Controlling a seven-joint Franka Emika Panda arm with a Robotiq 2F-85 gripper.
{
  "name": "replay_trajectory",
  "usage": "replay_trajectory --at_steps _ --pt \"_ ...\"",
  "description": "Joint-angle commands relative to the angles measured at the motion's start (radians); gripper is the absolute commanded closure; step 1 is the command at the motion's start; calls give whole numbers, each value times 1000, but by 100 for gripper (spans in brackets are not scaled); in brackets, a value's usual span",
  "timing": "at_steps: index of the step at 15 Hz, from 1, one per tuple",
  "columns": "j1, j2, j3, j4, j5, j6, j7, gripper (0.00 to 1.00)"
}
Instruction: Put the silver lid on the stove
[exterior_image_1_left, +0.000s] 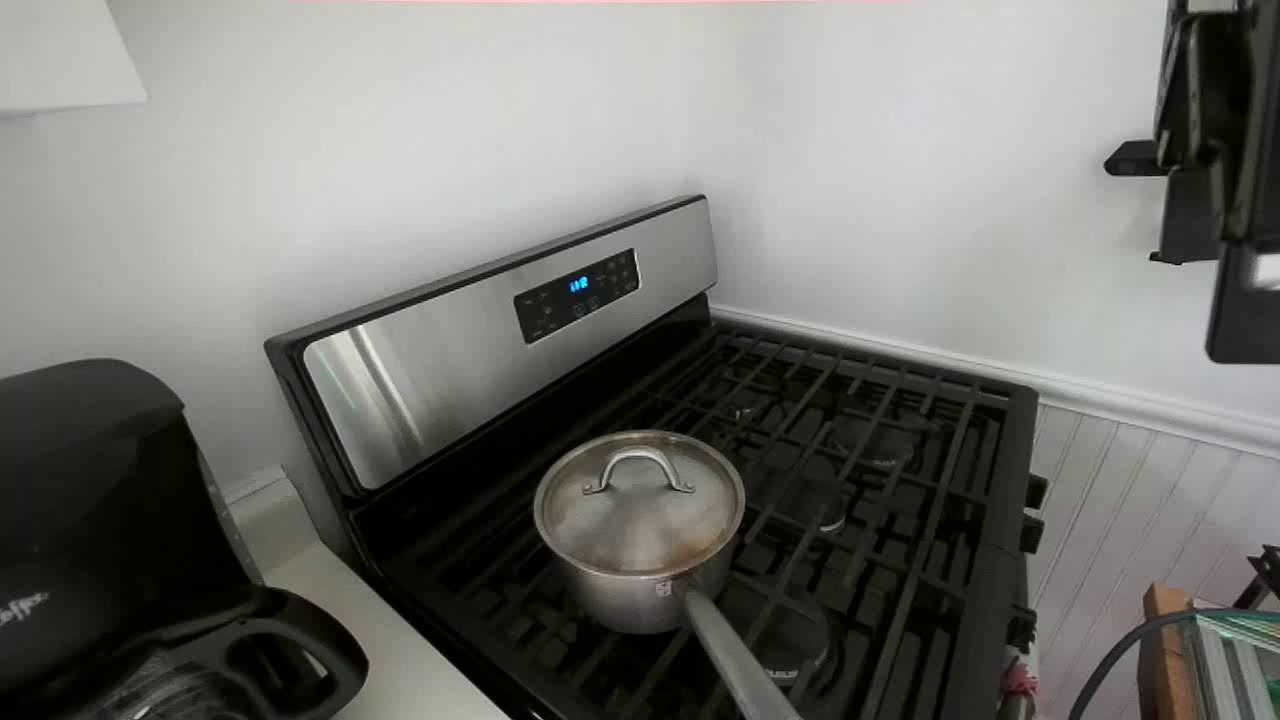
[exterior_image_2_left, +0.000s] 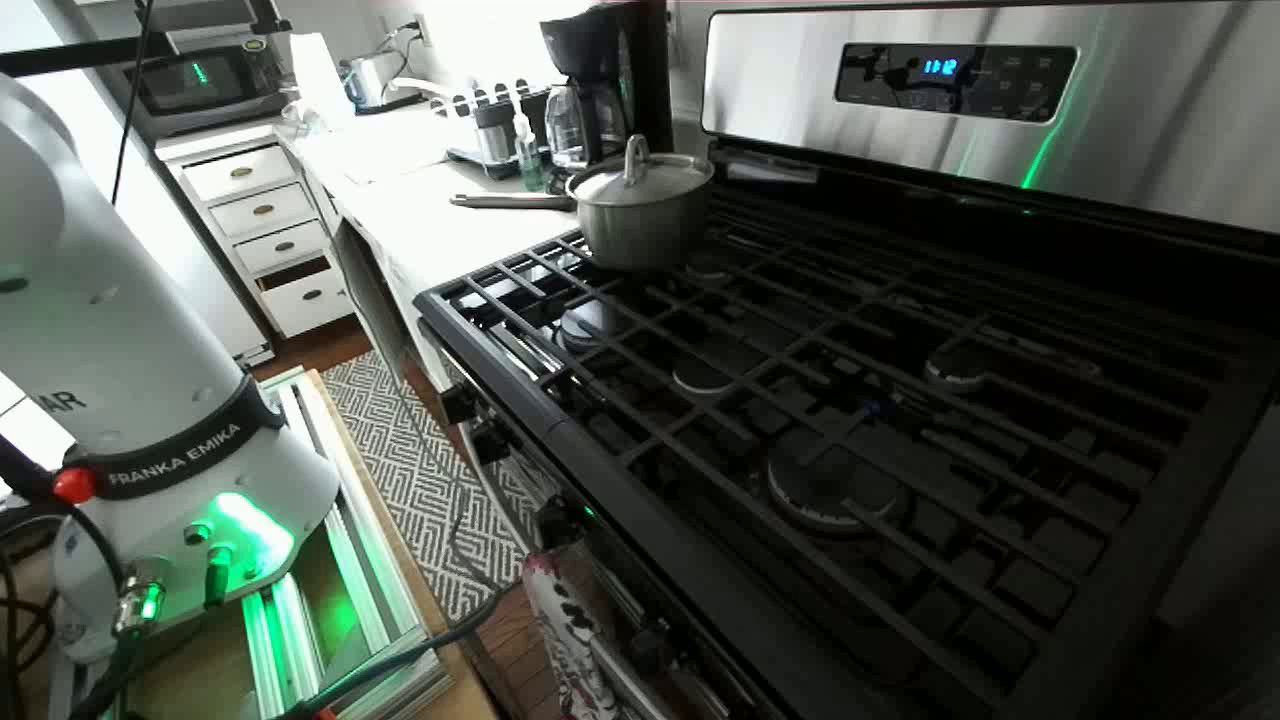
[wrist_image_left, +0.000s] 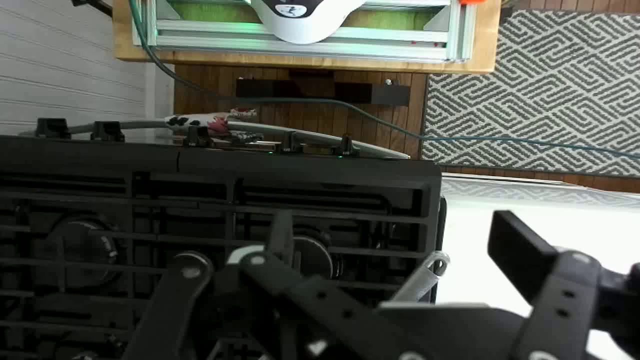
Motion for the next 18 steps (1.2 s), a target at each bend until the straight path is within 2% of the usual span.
replay_trajectory --at_steps 1,6,8,11,15,18 --pt "-3 1 1 2 0 -2 -1 0" --pt "-3 1 1 2 0 -2 -1 0" --pt "-33 39 -50 11 -1 4 -19 0" --pt "-57 95 -133 20 -56 31 -131 0" --pt "-52 195 -223 26 -119 186 -333 0" --pt "-42 257 -238 13 -113 343 -418 0"
